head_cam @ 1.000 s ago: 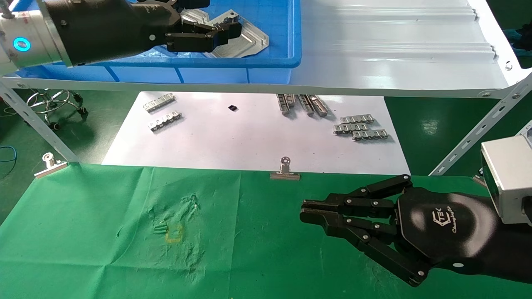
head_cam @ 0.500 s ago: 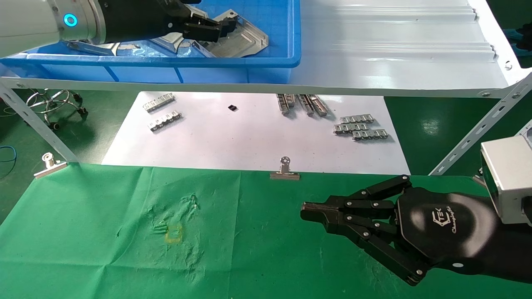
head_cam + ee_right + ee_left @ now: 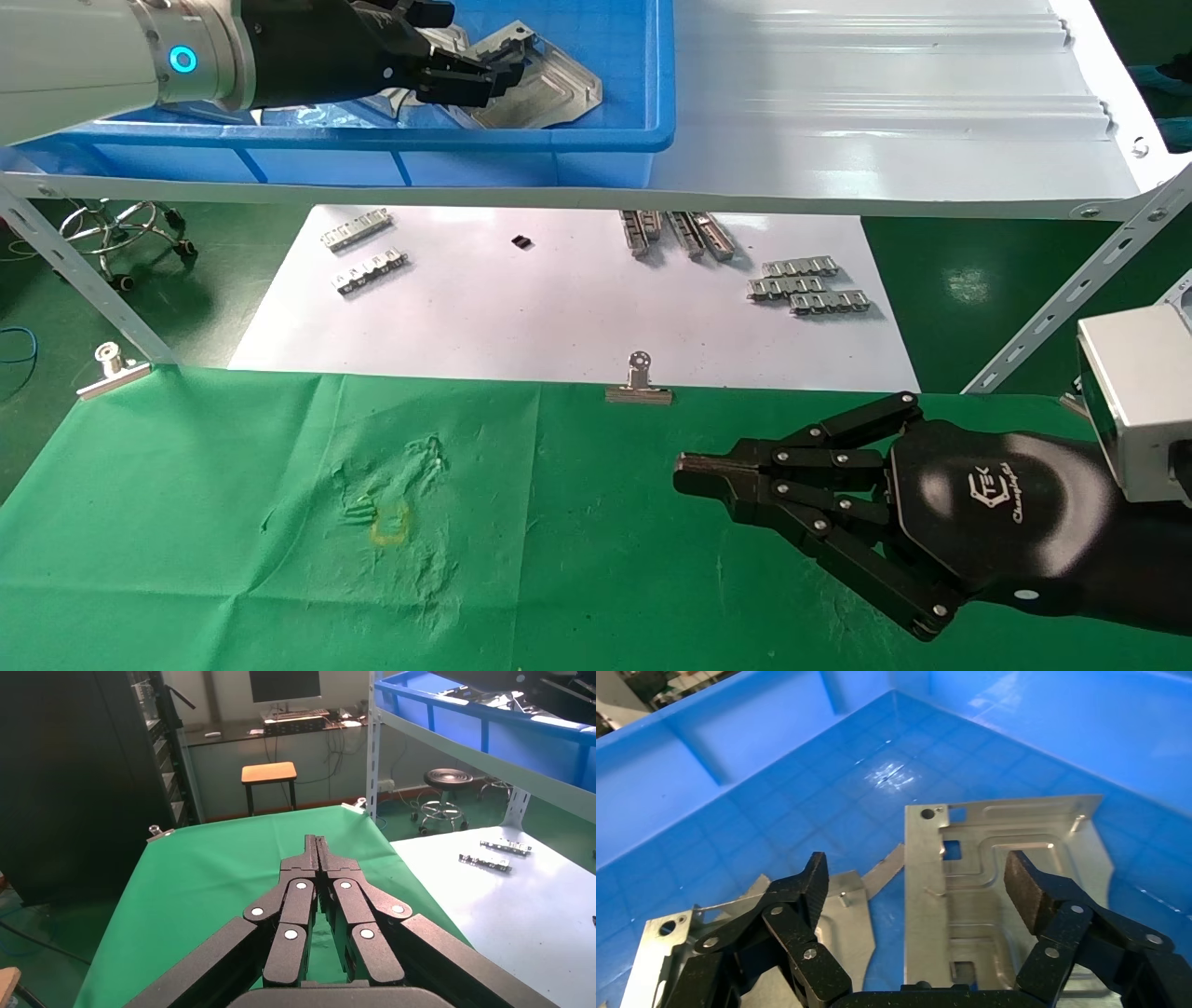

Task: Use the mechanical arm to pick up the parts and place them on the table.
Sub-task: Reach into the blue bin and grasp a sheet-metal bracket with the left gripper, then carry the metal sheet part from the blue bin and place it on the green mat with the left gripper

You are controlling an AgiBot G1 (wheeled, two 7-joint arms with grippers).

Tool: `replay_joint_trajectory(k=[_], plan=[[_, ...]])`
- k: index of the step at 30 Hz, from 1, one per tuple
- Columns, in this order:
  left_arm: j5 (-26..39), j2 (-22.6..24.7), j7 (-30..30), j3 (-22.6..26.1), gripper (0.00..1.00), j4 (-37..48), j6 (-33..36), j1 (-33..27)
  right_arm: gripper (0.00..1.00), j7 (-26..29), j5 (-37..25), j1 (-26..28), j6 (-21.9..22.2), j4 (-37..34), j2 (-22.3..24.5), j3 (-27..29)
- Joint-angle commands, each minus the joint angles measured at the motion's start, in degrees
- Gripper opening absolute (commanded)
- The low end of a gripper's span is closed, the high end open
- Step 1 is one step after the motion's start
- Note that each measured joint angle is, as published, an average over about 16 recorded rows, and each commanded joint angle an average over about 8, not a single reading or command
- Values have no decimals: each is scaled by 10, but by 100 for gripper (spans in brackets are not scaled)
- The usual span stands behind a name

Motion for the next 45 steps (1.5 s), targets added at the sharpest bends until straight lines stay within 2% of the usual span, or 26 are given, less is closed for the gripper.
replay_joint_trajectory(k=[1,24,45], plan=[[1,3,4,1,0,5,-8,0,0,0,0,0,0,0,0,0],[-4,7,17,-3,0,20,-33,3,0,0,0,0,0,0,0,0],[-23,-11,26,-16,0,17,-2,-15,0,0,0,0,0,0,0,0]])
